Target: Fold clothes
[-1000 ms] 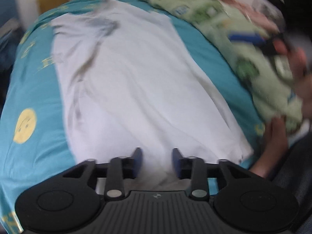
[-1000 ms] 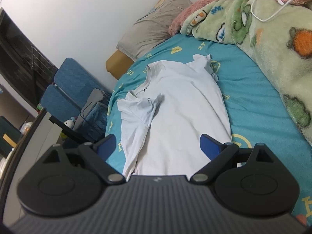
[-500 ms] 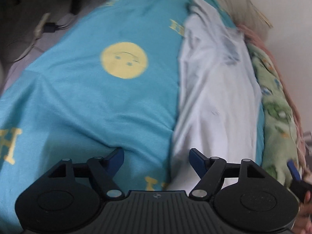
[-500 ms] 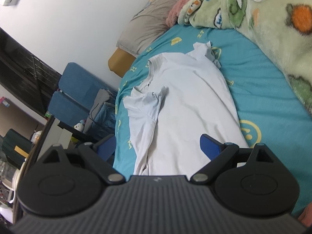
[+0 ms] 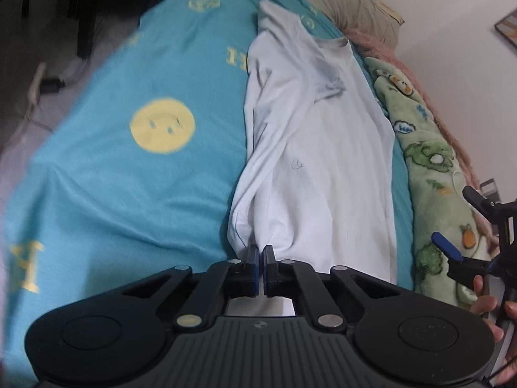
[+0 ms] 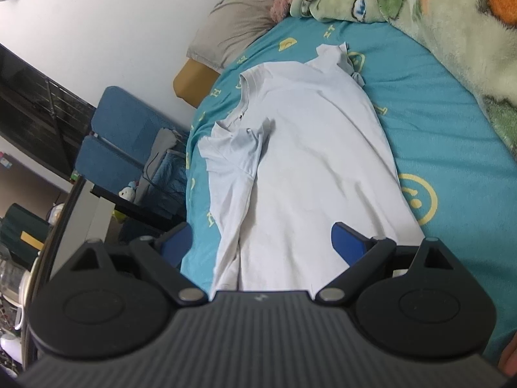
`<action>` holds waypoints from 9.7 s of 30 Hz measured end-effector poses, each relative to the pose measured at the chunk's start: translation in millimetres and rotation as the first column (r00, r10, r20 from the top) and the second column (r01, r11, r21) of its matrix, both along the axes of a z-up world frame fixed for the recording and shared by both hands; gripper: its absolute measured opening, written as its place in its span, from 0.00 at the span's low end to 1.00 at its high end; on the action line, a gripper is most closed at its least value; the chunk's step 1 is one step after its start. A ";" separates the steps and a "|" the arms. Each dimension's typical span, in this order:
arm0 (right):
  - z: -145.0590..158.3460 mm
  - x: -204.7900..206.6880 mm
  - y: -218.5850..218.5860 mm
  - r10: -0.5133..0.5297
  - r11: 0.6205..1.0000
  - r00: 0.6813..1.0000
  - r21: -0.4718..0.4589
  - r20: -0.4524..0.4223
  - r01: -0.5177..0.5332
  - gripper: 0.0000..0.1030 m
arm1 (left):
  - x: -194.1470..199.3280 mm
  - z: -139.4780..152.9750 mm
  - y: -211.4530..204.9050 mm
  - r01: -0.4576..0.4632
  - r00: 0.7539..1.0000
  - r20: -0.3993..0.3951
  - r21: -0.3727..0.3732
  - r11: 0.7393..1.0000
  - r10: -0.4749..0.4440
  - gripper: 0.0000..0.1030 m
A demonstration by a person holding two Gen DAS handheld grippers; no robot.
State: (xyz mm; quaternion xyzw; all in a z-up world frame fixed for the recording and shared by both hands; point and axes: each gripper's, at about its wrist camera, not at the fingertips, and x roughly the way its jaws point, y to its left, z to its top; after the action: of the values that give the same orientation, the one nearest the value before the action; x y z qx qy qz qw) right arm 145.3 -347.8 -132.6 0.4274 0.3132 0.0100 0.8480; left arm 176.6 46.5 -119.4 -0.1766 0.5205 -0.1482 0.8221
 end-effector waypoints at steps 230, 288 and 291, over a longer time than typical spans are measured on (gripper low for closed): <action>-8.9 74.6 54.5 0.007 0.824 1.000 -0.567 -0.018 -0.016 0.93 | 477.5 -100.0 -183.8 -0.030 0.945 0.264 0.657 0.754 -0.192 0.42; -87.8 112.3 -172.7 -0.369 0.823 0.928 0.444 -0.055 0.354 0.92 | 30.8 18.6 -59.0 -0.271 0.838 0.521 0.135 0.953 0.165 1.00; -110.7 149.5 -175.1 -0.370 0.822 0.927 0.444 -0.060 0.357 0.85 | 38.7 12.2 -57.4 -0.288 0.844 0.502 0.130 0.949 0.187 1.00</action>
State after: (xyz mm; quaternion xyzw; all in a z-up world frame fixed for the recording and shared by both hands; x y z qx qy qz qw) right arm 294.8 -522.9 -243.3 0.6622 0.2031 -0.0739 0.7175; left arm 215.3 -10.9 -107.2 -0.1134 0.2848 -0.0311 0.9513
